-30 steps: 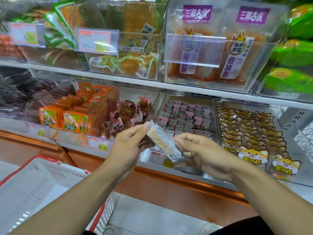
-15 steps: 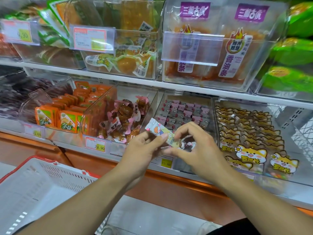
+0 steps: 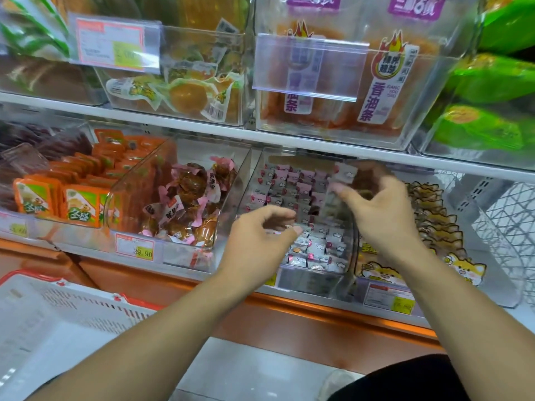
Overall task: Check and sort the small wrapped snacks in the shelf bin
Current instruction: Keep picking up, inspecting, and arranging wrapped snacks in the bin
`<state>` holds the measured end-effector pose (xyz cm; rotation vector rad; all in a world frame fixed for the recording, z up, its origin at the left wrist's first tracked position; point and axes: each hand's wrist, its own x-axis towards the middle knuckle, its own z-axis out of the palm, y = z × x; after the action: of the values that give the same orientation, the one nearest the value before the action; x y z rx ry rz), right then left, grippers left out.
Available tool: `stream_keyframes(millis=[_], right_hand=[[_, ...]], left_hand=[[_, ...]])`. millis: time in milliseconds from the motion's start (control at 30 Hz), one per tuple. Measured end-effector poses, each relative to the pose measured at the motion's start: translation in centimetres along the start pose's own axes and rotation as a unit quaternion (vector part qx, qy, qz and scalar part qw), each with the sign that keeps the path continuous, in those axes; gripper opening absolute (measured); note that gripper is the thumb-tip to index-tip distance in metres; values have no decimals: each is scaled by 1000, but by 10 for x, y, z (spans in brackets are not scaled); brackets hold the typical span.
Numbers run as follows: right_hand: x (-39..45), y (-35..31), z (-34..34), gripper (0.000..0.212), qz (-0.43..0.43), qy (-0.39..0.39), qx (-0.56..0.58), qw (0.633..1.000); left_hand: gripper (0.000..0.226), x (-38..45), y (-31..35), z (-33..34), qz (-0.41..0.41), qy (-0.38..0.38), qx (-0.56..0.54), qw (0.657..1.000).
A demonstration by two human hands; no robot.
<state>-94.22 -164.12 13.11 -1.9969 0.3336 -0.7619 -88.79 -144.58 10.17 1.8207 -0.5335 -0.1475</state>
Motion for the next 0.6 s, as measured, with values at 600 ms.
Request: stream_keyframes(millis=[600], right_hand=[[51, 34, 36, 18, -14, -223, -513, 829]], left_hand=[[52, 31, -23, 37, 116, -92, 405, 902]])
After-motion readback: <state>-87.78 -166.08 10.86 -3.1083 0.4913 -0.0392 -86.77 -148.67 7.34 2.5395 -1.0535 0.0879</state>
